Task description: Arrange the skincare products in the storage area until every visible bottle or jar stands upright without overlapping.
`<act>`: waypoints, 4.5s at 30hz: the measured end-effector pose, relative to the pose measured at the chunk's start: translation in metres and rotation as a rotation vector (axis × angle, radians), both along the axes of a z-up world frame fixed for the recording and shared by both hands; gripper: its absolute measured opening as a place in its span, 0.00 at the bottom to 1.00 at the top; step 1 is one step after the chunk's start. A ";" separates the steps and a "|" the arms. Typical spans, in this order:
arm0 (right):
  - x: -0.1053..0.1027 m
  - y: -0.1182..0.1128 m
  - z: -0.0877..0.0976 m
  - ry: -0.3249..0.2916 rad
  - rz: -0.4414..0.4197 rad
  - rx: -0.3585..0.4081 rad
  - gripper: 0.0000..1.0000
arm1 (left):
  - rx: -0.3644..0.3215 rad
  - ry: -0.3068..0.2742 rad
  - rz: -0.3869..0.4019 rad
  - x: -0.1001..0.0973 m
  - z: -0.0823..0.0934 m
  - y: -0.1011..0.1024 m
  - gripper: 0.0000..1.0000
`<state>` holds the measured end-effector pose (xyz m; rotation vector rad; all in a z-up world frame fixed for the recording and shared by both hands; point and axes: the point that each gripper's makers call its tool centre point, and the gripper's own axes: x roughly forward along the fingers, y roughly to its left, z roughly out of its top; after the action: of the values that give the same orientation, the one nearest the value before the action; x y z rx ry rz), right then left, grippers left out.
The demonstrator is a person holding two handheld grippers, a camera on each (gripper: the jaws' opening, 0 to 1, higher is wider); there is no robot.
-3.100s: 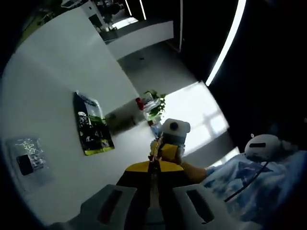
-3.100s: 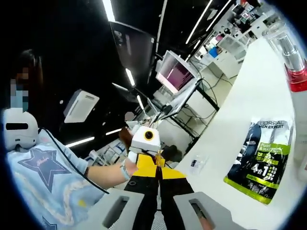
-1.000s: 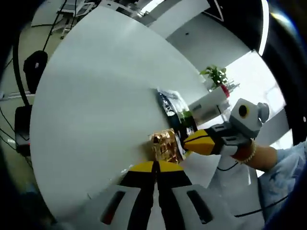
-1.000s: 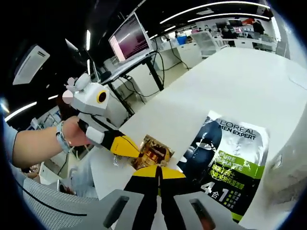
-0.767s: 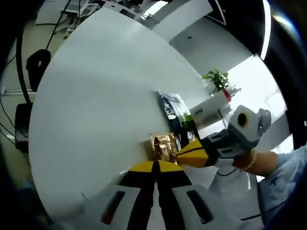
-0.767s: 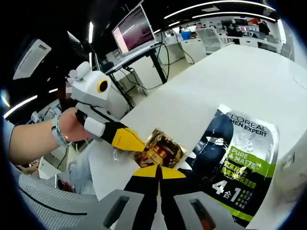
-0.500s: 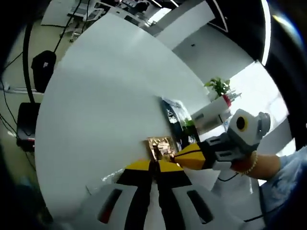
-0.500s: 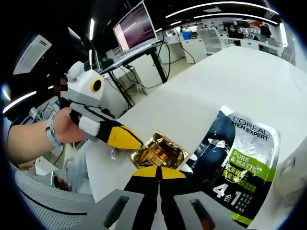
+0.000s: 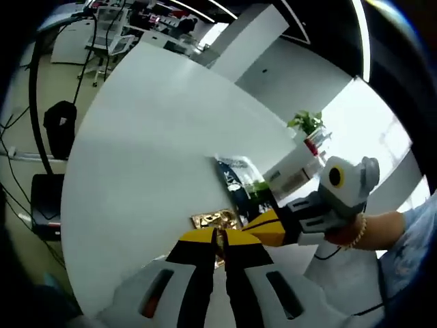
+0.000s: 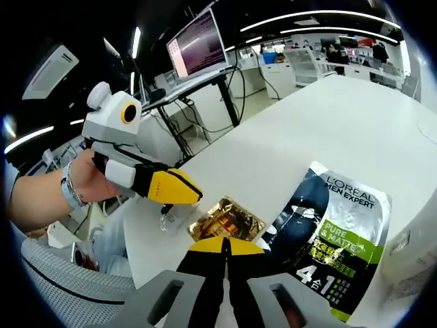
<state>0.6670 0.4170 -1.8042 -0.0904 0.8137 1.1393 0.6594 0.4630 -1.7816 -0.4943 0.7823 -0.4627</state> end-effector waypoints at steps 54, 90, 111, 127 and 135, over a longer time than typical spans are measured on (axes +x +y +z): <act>-0.030 -0.046 0.060 0.275 -0.203 0.325 0.00 | 0.753 0.077 -0.809 -0.056 -0.039 0.029 0.34; -0.062 -0.023 0.069 0.410 -0.079 0.402 0.00 | 0.567 -0.208 -0.720 -0.055 0.036 -0.058 0.38; -0.051 -0.026 0.092 0.407 -0.097 0.527 0.00 | -0.069 -0.109 -0.391 -0.059 0.051 -0.053 0.25; -0.045 -0.030 0.081 0.379 -0.137 0.468 0.00 | -0.113 -0.176 -0.322 -0.046 0.067 -0.051 0.00; -0.044 -0.032 0.073 0.340 -0.136 0.415 0.00 | -0.099 -0.185 -0.296 -0.042 0.065 -0.052 0.00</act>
<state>0.6229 0.3852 -1.7313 0.5086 0.8498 1.1883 0.6174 0.4113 -1.7168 -0.4212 0.6575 -0.8141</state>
